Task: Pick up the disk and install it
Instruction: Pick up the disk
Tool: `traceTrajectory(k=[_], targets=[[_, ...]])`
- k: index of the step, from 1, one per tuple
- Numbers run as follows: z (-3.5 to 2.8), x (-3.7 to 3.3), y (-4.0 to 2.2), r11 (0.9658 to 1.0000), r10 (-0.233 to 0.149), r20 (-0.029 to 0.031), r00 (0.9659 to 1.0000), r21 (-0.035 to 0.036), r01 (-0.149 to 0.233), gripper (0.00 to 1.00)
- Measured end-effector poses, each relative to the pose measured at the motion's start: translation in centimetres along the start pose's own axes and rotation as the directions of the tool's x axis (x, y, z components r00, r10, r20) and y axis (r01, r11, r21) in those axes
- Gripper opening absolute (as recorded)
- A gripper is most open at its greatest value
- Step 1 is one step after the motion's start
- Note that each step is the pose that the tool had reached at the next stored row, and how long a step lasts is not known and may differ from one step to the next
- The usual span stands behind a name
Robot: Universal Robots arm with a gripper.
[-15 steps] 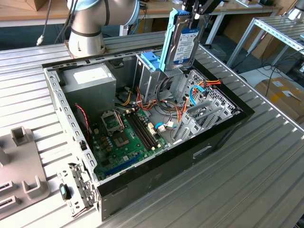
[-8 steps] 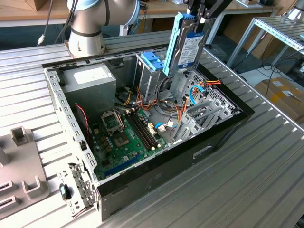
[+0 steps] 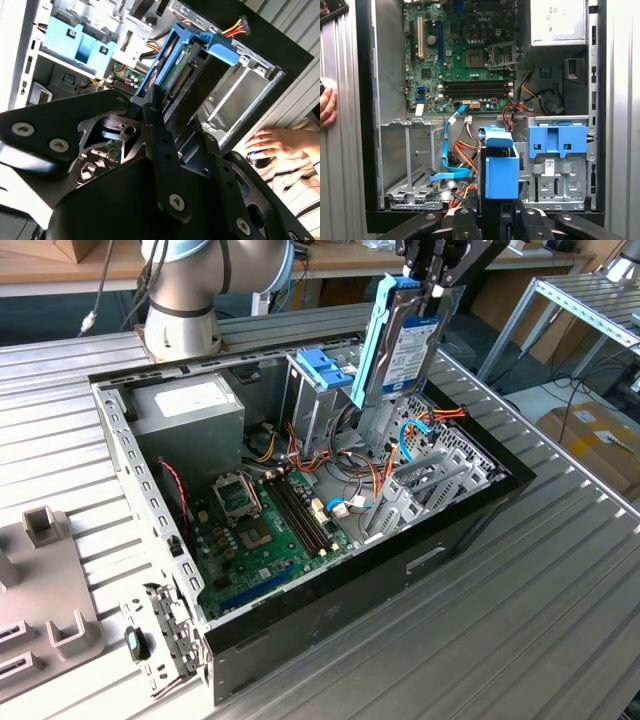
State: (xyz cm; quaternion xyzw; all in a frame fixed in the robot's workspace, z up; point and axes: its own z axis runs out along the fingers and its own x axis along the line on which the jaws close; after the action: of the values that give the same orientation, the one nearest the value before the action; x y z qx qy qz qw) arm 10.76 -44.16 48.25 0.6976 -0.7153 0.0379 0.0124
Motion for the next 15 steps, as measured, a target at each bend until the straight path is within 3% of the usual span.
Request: traceTrajectory(k=[5,15], targets=[[0.1,1.37,-0.05,1.0,0.0,-0.001,1.0,0.0,0.0,0.35],[0.24,3.43,-0.12,1.0,0.0,-0.0019,1.0,0.0,0.0,0.35]])
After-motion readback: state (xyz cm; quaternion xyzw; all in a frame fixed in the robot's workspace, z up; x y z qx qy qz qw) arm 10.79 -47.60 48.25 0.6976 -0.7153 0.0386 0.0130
